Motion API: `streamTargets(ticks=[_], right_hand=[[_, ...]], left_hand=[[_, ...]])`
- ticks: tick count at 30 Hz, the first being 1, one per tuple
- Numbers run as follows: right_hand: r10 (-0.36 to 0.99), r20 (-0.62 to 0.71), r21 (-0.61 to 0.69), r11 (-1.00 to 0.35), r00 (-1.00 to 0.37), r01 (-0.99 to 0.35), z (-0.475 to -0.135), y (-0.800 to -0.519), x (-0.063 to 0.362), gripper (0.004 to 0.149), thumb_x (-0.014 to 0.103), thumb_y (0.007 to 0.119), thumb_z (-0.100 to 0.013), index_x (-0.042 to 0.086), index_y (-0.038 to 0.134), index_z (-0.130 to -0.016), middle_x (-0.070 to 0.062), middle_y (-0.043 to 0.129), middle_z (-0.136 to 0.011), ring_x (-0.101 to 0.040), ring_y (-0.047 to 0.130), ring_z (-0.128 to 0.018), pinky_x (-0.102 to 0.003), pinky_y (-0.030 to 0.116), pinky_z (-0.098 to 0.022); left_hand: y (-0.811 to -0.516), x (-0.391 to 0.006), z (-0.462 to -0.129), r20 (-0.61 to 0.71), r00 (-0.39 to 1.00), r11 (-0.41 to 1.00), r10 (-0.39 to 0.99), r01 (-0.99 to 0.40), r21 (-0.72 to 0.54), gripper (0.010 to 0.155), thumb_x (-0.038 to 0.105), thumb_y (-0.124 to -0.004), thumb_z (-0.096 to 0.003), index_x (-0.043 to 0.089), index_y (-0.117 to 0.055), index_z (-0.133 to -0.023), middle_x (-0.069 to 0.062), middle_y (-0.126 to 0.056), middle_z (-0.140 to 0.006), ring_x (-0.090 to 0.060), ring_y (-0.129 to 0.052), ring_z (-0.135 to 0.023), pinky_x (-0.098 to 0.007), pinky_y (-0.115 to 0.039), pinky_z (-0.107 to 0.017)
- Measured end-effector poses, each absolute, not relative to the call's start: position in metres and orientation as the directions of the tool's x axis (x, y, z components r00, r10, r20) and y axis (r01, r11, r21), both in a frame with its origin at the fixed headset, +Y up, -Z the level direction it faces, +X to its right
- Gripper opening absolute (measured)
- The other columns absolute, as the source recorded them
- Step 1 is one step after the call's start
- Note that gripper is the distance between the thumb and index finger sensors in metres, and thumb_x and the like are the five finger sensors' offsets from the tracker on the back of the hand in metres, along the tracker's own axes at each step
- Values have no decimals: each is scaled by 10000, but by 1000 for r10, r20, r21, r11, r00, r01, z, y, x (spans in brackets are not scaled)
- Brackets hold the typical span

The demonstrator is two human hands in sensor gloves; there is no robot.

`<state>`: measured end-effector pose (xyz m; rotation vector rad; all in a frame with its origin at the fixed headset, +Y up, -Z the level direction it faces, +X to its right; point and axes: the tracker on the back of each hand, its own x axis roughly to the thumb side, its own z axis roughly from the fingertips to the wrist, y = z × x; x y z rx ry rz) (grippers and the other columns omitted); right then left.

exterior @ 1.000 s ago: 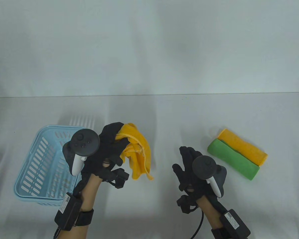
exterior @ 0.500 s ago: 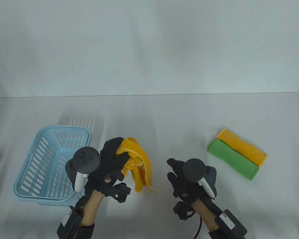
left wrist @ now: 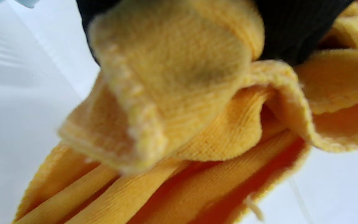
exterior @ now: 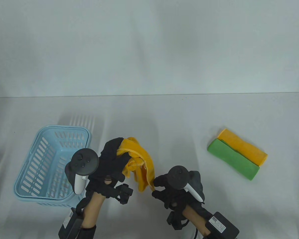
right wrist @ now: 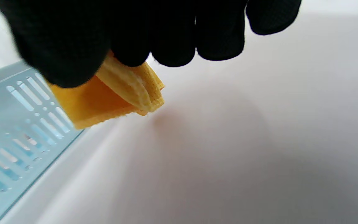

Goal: Roll square towel into towel roll

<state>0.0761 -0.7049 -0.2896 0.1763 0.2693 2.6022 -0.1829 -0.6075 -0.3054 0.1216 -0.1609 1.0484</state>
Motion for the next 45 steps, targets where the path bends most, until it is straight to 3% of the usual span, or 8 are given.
streamTargets(ticks=[6, 15, 19, 22, 26, 33, 38, 45], right_hand=[[478, 85, 161, -872, -874, -461, -289, -708, 67, 426, 485, 919, -245, 327, 859, -637, 71, 879, -710, -248, 857, -735, -534, 671, -628], [582, 19, 125, -808, -813, -575, -294, -696, 86, 408, 419, 879, -309, 380, 758, -696, 69, 847, -819, -255, 873, -760, -528, 694, -618], [667, -38, 84, -740, -744, -667, -300, -687, 107, 400, 404, 896, -296, 371, 788, -679, 83, 1010, -623, -206, 1046, -560, -504, 802, -526], [696, -55, 37, -715, -716, -698, -302, -680, 119, 407, 387, 903, -293, 371, 792, -684, 87, 1033, -542, -183, 1066, -478, -492, 814, -510], [733, -74, -36, -679, -676, -733, -304, -672, 136, 437, 343, 885, -320, 367, 791, -747, 46, 1002, -563, -208, 1008, -510, -514, 759, -556], [793, -102, -149, -609, -600, -779, -307, -664, 164, 378, 366, 846, -346, 376, 806, -722, 57, 963, -603, -220, 963, -570, -521, 729, -578], [862, -84, -216, -505, -500, -836, -306, -657, 178, 373, 370, 799, -373, 378, 759, -745, 43, 924, -763, -262, 942, -687, -529, 721, -591], [896, 8, -286, -422, -443, -860, -297, -631, 188, 382, 356, 804, -372, 364, 751, -750, 34, 952, -598, -214, 962, -547, -511, 740, -565]], left_hand=[[-608, -182, -305, 190, 482, 488, 855, -873, 19, 546, 460, -803, -407, 378, -599, -907, 38, -668, -1029, -201, -943, -744, -442, -771, -629], [-613, -190, -310, 160, 540, 541, 826, -840, 40, 545, 454, -811, -404, 373, -611, -905, 29, -672, -1030, -214, -942, -746, -453, -767, -628], [-617, -189, -313, 149, 573, 574, 806, -818, 38, 546, 454, -814, -401, 373, -618, -904, 28, -674, -1031, -219, -941, -751, -459, -764, -629], [-619, -189, -315, 143, 600, 601, 787, -798, 43, 547, 455, -815, -399, 373, -621, -904, 28, -676, -1032, -222, -943, -753, -460, -766, -627], [-623, -188, -317, 131, 607, 610, 784, -792, 24, 546, 454, -818, -397, 373, -627, -902, 27, -678, -1033, -226, -942, -754, -465, -763, -629], [-632, -184, -321, 114, 676, 680, 729, -733, -2, 547, 455, -826, -391, 379, -642, -901, 22, -678, -1039, -236, -937, -765, -474, -758, -632], [-640, -177, -324, 102, 743, 749, 662, -662, -41, 549, 454, -832, -386, 383, -652, -900, 16, -674, -1046, -249, -929, -783, -485, -751, -636], [-659, -163, -332, 101, 860, 864, 501, -490, -115, 555, 452, -838, -377, 389, -661, -900, 9, -649, -1068, -274, -897, -835, -505, -736, -650]])
